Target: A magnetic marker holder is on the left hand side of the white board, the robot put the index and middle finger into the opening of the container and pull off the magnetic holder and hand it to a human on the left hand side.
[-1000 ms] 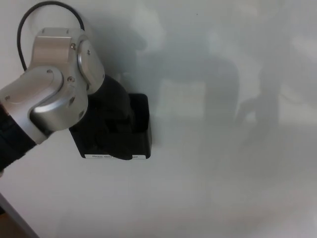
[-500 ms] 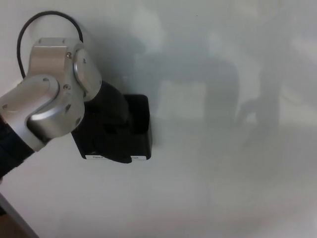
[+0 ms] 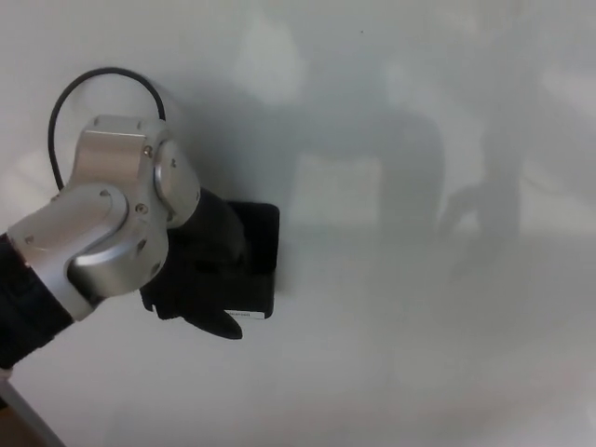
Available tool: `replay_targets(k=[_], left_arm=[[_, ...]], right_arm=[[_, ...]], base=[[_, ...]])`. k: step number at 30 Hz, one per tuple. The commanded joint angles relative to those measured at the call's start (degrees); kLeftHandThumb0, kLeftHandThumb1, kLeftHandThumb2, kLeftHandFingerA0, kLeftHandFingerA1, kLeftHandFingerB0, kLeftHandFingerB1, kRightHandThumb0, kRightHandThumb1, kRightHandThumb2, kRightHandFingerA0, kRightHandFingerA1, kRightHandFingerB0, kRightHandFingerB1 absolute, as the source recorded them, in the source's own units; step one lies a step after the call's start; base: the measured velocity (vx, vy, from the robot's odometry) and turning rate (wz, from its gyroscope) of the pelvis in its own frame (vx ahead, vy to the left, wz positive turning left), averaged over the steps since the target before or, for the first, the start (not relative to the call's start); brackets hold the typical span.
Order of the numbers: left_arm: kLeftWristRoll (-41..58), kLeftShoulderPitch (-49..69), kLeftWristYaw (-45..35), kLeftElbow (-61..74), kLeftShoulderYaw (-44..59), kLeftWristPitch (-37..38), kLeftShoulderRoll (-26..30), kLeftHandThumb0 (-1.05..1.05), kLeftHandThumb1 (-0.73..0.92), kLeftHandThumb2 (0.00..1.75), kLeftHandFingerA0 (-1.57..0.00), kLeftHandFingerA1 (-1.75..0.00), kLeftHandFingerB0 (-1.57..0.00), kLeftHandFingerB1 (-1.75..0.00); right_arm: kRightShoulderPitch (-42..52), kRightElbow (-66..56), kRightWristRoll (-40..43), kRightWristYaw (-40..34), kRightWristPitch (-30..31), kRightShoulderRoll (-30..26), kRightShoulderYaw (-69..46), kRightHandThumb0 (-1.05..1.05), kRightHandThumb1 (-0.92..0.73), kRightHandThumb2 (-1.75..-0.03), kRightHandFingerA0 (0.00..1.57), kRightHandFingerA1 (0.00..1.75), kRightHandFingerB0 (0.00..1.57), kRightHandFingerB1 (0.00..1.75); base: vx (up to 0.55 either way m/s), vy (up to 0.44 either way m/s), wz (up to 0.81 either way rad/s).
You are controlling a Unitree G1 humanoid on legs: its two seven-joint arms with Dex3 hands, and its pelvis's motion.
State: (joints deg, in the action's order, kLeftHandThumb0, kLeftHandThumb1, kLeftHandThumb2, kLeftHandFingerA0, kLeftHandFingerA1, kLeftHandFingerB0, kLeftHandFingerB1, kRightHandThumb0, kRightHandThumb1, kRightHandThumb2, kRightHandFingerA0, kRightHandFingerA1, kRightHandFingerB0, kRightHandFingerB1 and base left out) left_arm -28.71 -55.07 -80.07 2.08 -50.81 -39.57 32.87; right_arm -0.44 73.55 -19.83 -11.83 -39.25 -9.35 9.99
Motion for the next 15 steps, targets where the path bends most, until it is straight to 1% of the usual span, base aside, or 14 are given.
replay_targets(k=[1,2,9,10,13,15], left_arm=[[-4.1,2.7,-2.6,0.6,-5.9,2.3,0.3,-0.94,0.58,0.92,0.0,-0.05,-0.04,-0.02],[-4.3,2.7,-2.7,0.3,-6.4,2.8,0.2,-0.98,0.61,0.94,0.0,-0.02,-0.06,0.0],[-5.2,2.6,-3.3,-0.5,-7.5,4.5,-0.2,-0.99,0.62,0.95,0.0,-0.02,-0.06,0.0],[-5.8,2.1,-3.3,0.2,-7.4,5.4,0.1,-1.01,0.65,0.98,-0.02,-0.06,-0.1,-0.04],[-6.4,1.4,-3.9,1.0,-7.1,5.0,-0.2,-0.97,0.63,0.96,-0.03,-0.11,-0.12,-0.08],[-6.8,1.1,-4.7,1.7,-6.7,4.2,-0.1,-0.97,0.63,0.96,-0.03,-0.11,-0.12,-0.08]], right_arm=[[0.6,-0.1,0.6,-0.3,-0.9,-0.7,-0.5,-0.68,-0.61,-0.96,0.6,0.6,0.35,0.48],[0.6,-0.1,0.5,-0.3,-1.0,-0.7,-0.5,-0.64,-0.75,-0.63,0.69,0.47,0.42,0.34],[0.7,0.0,0.4,-0.3,-0.9,-0.8,-0.4,-0.64,-0.75,-0.63,0.7,0.48,0.41,0.34],[0.7,0.0,0.0,-1.0,-1.3,-0.9,-0.2,-0.67,-0.76,-0.63,0.7,0.48,0.42,0.34],[0.9,0.1,-0.2,-1.8,-1.3,-0.9,-0.1,-0.66,-0.76,-0.63,0.72,0.48,0.43,0.34],[0.9,0.1,-0.7,-2.4,-1.1,-1.0,0.3,-0.66,-0.76,-0.63,0.72,0.48,0.43,0.34]], base=[[0.0,0.0,0.0],[0.0,0.0,0.0],[0.0,0.0,0.0],[0.0,0.0,0.0],[0.0,0.0,0.0],[0.0,0.0,0.0]])
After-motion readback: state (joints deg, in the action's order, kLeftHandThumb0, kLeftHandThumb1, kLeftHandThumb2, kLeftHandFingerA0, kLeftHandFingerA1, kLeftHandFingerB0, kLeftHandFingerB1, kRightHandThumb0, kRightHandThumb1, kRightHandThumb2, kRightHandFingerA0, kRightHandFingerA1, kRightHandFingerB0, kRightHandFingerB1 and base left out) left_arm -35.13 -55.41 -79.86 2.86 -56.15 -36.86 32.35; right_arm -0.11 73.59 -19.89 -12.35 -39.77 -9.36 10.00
